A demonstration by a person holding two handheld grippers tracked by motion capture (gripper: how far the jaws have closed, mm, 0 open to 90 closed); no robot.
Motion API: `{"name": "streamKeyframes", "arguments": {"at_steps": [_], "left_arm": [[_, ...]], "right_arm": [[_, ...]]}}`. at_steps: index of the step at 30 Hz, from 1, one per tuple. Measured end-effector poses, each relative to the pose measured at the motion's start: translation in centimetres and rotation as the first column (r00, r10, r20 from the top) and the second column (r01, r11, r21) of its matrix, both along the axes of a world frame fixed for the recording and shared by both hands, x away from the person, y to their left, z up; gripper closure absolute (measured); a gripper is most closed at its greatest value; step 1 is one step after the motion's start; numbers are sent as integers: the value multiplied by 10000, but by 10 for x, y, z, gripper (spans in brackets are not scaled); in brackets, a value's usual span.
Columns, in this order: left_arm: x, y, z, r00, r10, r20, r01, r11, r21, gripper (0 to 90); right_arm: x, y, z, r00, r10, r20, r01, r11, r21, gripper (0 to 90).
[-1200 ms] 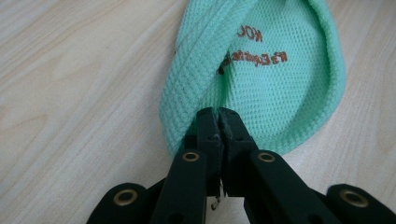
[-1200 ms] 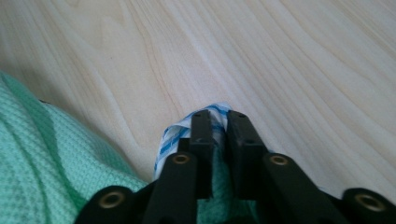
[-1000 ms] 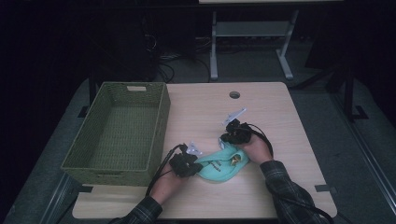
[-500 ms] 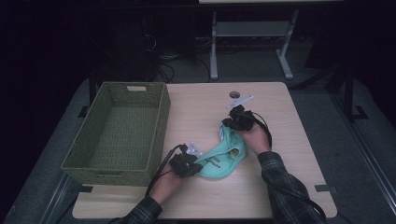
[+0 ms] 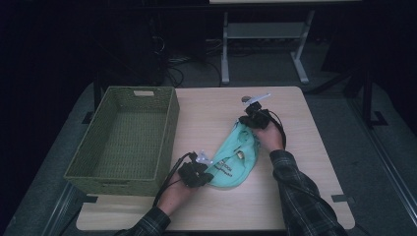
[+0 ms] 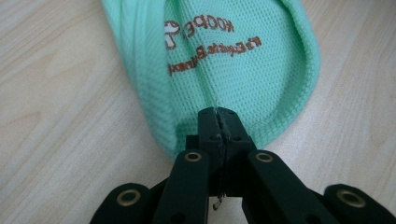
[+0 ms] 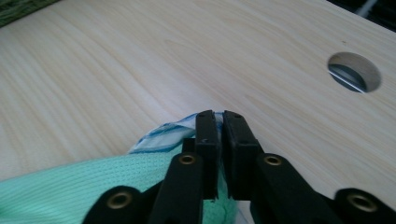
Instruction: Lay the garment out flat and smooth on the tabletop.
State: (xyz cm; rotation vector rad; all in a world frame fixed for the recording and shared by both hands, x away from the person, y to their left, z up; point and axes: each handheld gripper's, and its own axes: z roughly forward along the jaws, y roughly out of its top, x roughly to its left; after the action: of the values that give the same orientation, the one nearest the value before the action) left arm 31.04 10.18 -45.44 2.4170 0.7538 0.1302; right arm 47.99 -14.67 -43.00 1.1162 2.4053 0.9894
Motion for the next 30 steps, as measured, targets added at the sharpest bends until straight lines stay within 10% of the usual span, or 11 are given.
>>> {"name": "streamKeyframes", "arguments": {"at_steps": [7, 16, 25, 30], "left_arm": [[0, 0, 0, 10000, -11, 38, 11, 10000, 14, 887], [4, 1, 4, 9990, 37, -445, -58, 9989, -473, 767], [15, -4, 27, 9997, 44, 235, -20, 9947, -1028, 685], [45, -13, 31, 9971, 307, 699, -239, 9950, -972, 700]], "right_arm": [[-11, -1, 11, 9994, 188, 280, -204, 9980, 592, 670], [-39, -24, 29, 9980, 246, 585, -310, 9934, 1108, 735], [-67, -38, 26, 9957, 580, 727, -663, 9908, 1176, 722], [-85, -47, 16, 9953, 742, 620, -810, 9901, 1146, 701]]}}
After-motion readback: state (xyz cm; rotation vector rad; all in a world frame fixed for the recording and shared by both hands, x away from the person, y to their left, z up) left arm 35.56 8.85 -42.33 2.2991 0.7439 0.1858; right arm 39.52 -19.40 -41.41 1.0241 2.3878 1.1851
